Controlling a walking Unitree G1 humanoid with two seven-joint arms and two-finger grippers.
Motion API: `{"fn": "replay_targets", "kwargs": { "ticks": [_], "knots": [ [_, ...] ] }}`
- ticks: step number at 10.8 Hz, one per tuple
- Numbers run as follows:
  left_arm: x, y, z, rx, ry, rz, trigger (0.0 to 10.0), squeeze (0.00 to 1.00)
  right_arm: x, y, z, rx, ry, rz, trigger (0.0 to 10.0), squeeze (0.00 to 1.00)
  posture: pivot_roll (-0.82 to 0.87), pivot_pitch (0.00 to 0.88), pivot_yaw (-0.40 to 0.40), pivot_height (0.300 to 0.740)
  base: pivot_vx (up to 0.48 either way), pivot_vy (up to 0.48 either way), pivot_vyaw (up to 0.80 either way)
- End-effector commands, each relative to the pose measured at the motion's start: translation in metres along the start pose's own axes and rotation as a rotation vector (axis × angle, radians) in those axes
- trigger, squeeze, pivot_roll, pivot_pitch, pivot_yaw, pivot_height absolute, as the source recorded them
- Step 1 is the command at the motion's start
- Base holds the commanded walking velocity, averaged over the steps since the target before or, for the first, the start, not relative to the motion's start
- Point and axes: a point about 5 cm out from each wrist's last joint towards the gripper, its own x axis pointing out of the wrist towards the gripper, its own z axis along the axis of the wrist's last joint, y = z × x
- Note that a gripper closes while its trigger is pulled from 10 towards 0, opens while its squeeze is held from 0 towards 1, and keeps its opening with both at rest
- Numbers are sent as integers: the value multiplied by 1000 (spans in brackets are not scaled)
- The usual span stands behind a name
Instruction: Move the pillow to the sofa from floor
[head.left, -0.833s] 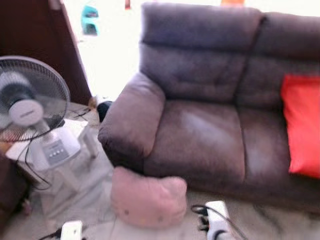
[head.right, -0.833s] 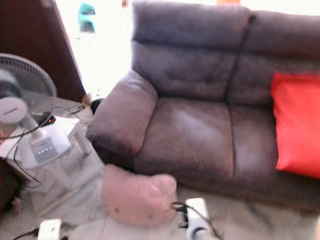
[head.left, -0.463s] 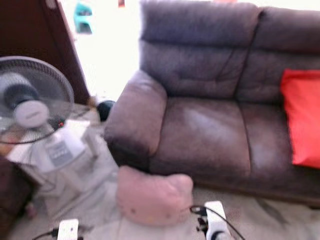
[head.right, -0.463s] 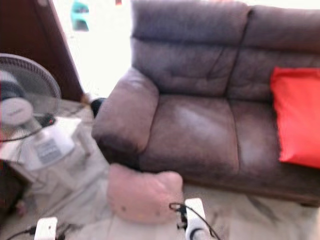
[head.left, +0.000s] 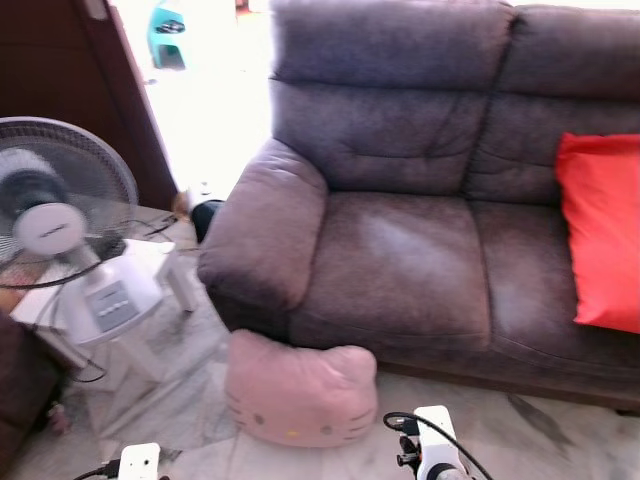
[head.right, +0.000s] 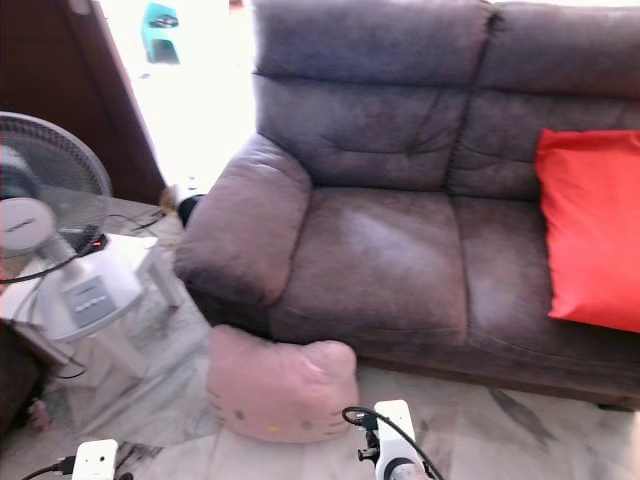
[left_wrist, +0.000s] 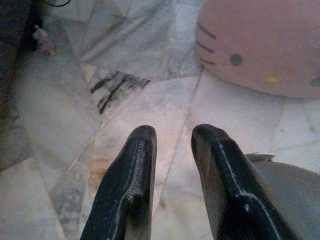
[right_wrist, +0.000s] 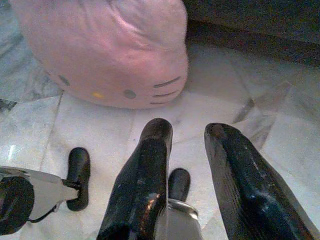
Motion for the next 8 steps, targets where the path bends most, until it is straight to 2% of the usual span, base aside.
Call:
{"fn": "replay_targets", "kwargs": {
  "ticks": [1,2,4,8],
  "knots": [
    [0,-2,-2,3,9,-11,10000,0,-1,0,-4,1,18,2,10000,0,149,82,12,740,0,0,0],
    [1,-4,0,-1,7,-9,10000,0,-1,1,-4,-4,18,6,10000,0,148,86,11,740,0,0,0],
    [2,-6,2,-4,2,-4,10000,0,0,2,-3,-40,14,22,10000,0,148,98,12,740,0,0,719],
    [2,-6,4,0,-11,-3,10000,0,0,3,-2,-8,11,26,10000,0,139,120,16,740,0,0,0]
  ]
}}
